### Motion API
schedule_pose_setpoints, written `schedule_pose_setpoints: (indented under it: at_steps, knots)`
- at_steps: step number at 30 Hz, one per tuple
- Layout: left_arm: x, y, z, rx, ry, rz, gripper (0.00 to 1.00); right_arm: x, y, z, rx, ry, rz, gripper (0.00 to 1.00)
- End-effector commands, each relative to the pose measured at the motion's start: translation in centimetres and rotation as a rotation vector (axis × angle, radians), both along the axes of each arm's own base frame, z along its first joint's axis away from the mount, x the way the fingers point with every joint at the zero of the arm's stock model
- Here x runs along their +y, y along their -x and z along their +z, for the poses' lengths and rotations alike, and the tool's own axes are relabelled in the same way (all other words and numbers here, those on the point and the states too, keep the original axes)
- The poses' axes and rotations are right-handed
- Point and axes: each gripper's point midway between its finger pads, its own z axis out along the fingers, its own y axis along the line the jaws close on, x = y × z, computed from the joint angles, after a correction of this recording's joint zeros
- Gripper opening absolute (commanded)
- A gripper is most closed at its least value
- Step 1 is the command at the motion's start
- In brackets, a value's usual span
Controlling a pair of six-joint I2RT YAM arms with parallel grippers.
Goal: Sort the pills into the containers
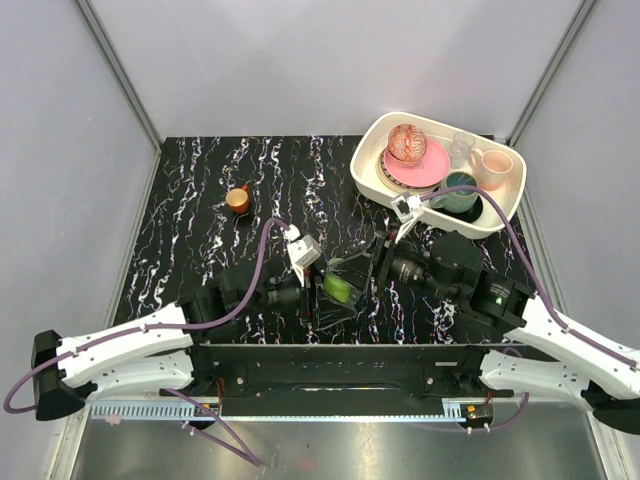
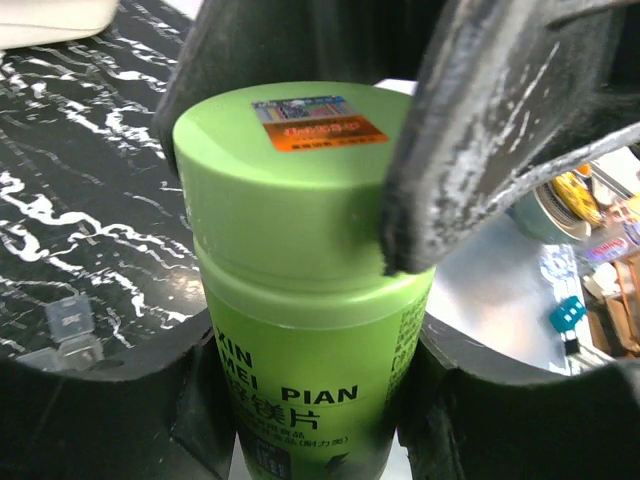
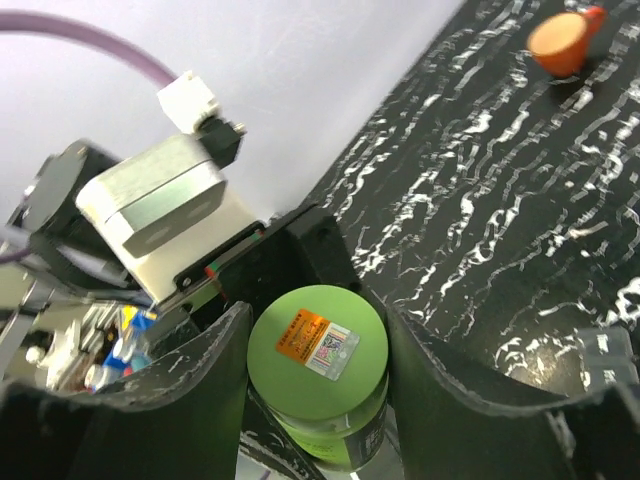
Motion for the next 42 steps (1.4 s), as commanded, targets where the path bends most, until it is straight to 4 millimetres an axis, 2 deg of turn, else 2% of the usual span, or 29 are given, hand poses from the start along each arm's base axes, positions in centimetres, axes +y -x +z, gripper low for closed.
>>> schedule_pose_setpoints:
  at_steps: [1,4,8,15,20,21,27,28,29,31,32,34,36,39,42]
  knots:
    - [-0.3,1.7,6.0,-0.089,0.217,-0.1,0.0,1.1,4.7,3.5,-0.251,-0.118,0.297,0.21]
    - [0.1,2.1,6.5,-0.1,0.234,-0.117,0.0,0.7,6.2,3.7,-0.35,-0.11,0.379,0.17]
    - [0.5,2.4,6.7,-0.106,0.244,-0.119,0.0,0.0,7.3,4.0,-0.426,-0.117,0.435,0.08]
    - [1.1,2.7,7.0,-0.109,0.264,-0.118,0.0,-0.2,8.8,2.5,-0.447,-0.116,0.519,0.04]
    - [1.4,2.8,7.1,-0.113,0.281,-0.118,0.0,-0.9,9.8,2.9,-0.494,-0.168,0.542,0.03]
    - [1.4,2.8,7.1,-0.115,0.281,-0.119,0.0,-0.9,9.9,2.3,-0.496,-0.164,0.554,0.03]
    - [1.0,3.2,7.0,-0.115,0.285,-0.152,0.0,-1.6,10.4,1.9,-0.53,-0.181,0.557,0.02]
    - [0.9,3.2,7.0,-0.116,0.284,-0.153,0.0,-1.6,10.3,1.8,-0.53,-0.179,0.555,0.04]
    - [0.9,3.2,6.9,-0.113,0.282,-0.153,0.0,-1.5,10.2,1.8,-0.524,-0.177,0.551,0.13]
    - [0.8,3.2,6.8,-0.113,0.282,-0.155,0.0,-1.5,10.2,1.9,-0.521,-0.179,0.548,0.22]
    - [0.8,3.2,6.8,-0.113,0.28,-0.155,0.0,-1.3,10.0,2.1,-0.514,-0.18,0.544,0.4]
    - [0.7,3.2,6.6,-0.109,0.274,-0.156,0.0,-1.1,9.3,2.3,-0.484,-0.181,0.502,0.59]
    - [0.7,3.0,6.5,-0.107,0.268,-0.15,0.0,-0.7,7.8,2.8,-0.422,-0.186,0.416,0.69]
    - [0.7,2.6,6.1,-0.102,0.248,-0.125,0.0,-0.4,5.2,3.6,-0.297,-0.197,0.266,0.75]
    - [0.9,1.6,5.6,-0.094,0.216,-0.064,0.0,-0.2,3.9,4.1,-0.21,-0.209,0.192,0.84]
